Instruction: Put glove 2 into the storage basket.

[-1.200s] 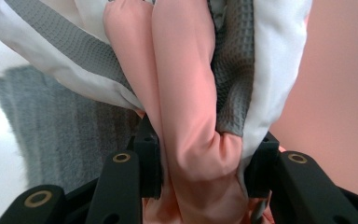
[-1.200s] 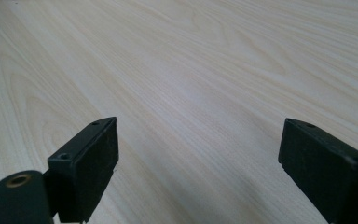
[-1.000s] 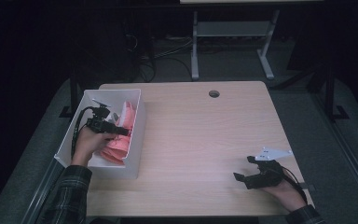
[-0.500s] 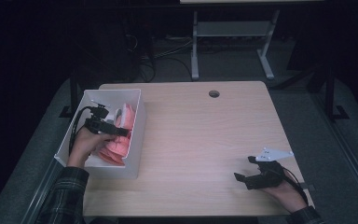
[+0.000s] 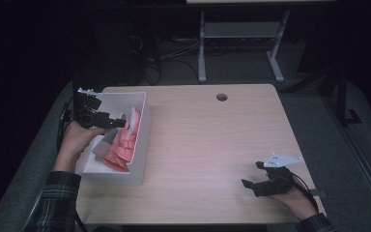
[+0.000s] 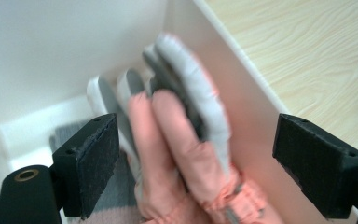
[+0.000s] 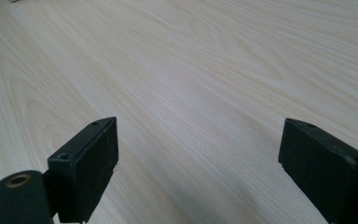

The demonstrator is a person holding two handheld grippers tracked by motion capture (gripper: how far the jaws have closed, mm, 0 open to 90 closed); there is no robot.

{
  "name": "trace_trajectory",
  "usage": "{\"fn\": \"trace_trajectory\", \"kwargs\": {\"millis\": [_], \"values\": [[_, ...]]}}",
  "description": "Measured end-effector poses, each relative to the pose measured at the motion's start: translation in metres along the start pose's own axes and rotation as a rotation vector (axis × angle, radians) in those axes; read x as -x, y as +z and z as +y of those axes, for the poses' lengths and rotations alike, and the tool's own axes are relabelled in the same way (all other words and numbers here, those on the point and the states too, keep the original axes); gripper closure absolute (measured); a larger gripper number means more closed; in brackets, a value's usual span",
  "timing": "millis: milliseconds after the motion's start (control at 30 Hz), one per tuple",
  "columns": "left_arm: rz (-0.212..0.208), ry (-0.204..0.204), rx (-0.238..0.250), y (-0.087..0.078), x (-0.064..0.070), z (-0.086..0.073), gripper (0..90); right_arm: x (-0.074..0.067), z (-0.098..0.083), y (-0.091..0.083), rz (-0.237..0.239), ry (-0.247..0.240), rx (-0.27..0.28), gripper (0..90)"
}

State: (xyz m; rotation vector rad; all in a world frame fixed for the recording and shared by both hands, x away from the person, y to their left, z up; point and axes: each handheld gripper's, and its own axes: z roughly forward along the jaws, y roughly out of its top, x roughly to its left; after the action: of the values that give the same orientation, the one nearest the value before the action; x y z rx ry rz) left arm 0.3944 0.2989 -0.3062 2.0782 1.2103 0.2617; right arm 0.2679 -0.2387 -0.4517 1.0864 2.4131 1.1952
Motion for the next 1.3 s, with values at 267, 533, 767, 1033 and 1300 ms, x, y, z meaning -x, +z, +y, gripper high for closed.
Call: {"fn": "trace_trajectory", "kwargs": {"millis": [267,533,767,1033,1300], "values": [[-0.054,0.089,0.064,-0.01,0.039,0.019,14.3,-0.001,0.001,0.001,0.002,0.002,-0.001,11.6],[-0.113,0.157,0.071,0.002,0.078,0.029,14.4,-0.001,0.001,0.0,0.002,0.001,-0.002,11.6],[-0.163,0.211,0.071,0.023,0.118,0.025,14.4,-0.002,0.0,0.001,0.004,0.0,-0.001,11.5],[-0.193,0.259,0.053,0.052,0.154,0.011,14.4,-0.002,0.0,0.0,0.002,-0.006,-0.002,11.5],[-0.227,0.318,0.03,0.085,0.179,-0.013,14.4,-0.002,0.0,0.001,0.0,-0.008,-0.006,11.5]]}}
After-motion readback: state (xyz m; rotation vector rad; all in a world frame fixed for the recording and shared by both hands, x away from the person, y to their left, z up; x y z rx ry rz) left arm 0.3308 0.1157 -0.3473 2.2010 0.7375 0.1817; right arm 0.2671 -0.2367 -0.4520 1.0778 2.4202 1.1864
